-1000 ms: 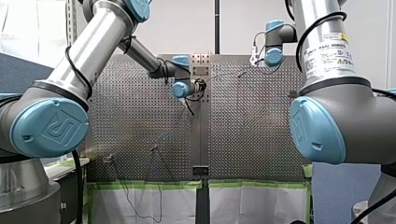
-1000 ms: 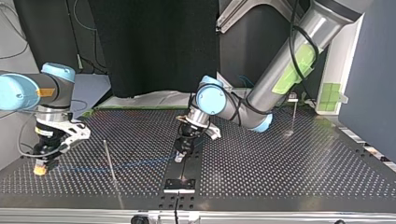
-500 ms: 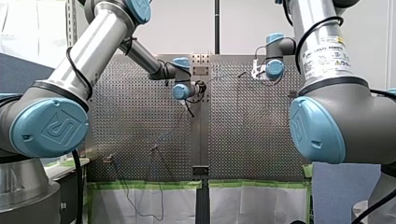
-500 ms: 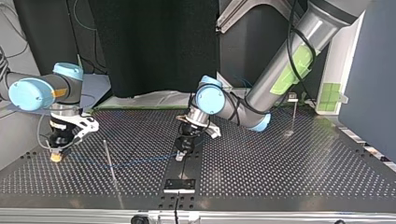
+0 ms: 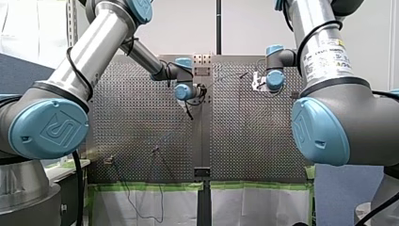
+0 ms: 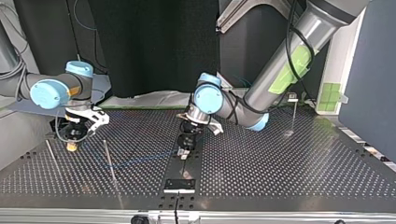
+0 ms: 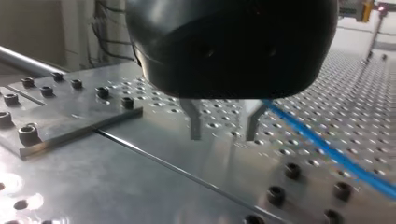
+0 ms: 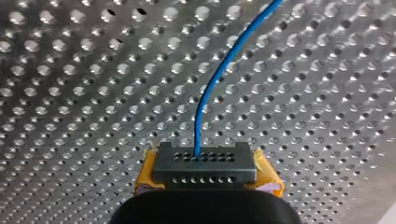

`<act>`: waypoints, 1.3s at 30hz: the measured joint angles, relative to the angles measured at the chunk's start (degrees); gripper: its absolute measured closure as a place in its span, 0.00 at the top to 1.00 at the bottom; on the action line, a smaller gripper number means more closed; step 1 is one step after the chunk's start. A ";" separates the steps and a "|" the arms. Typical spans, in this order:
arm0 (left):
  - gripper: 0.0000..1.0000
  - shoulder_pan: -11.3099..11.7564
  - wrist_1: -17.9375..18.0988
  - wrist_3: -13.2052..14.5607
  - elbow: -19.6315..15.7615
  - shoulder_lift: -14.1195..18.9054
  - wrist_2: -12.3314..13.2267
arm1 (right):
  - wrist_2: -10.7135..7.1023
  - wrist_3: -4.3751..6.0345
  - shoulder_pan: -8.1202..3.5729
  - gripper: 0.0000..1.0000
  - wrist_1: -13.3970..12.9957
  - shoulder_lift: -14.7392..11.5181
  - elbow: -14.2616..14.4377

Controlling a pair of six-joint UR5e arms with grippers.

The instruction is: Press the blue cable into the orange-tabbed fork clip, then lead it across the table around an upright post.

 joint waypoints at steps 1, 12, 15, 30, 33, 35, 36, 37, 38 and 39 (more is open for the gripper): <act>0.66 -0.07 -0.44 0.44 0.00 0.00 -0.39 | 0.00 0.00 0.02 0.00 -0.01 0.08 0.03; 0.76 -0.58 -2.32 3.73 0.00 -0.02 -3.98 | 0.58 -0.33 0.80 0.00 -0.39 3.00 1.42; 0.76 -0.59 -2.55 4.35 0.00 -0.01 -4.97 | 0.64 -0.39 0.97 0.00 -0.48 3.55 1.60; 0.76 -0.69 -5.79 6.89 -0.01 -0.04 -9.21 | 0.94 -0.28 1.27 0.00 -2.28 5.70 3.80; 0.76 -0.76 -6.54 6.92 -0.01 -0.02 -9.44 | 1.16 -0.33 1.27 0.00 -2.34 5.89 3.84; 0.76 -0.78 -6.93 6.93 -0.01 -0.02 -9.51 | 1.36 -0.39 1.30 0.00 -2.35 6.08 3.85; 0.76 -0.78 -7.16 6.93 -0.01 -0.01 -9.57 | 1.42 -0.40 1.32 0.00 -2.35 6.14 3.85; 0.76 -0.78 -7.31 6.93 -0.01 -0.01 -9.63 | 1.47 -0.41 1.33 0.00 -2.36 6.18 3.86; 0.76 -0.78 -7.44 6.93 -0.01 -0.01 -9.69 | 1.54 -0.42 1.34 0.00 -2.36 6.21 3.86; 0.76 -0.78 -7.59 6.93 -0.01 -0.01 -9.76 | 1.57 -0.43 1.34 0.00 -2.36 6.23 3.86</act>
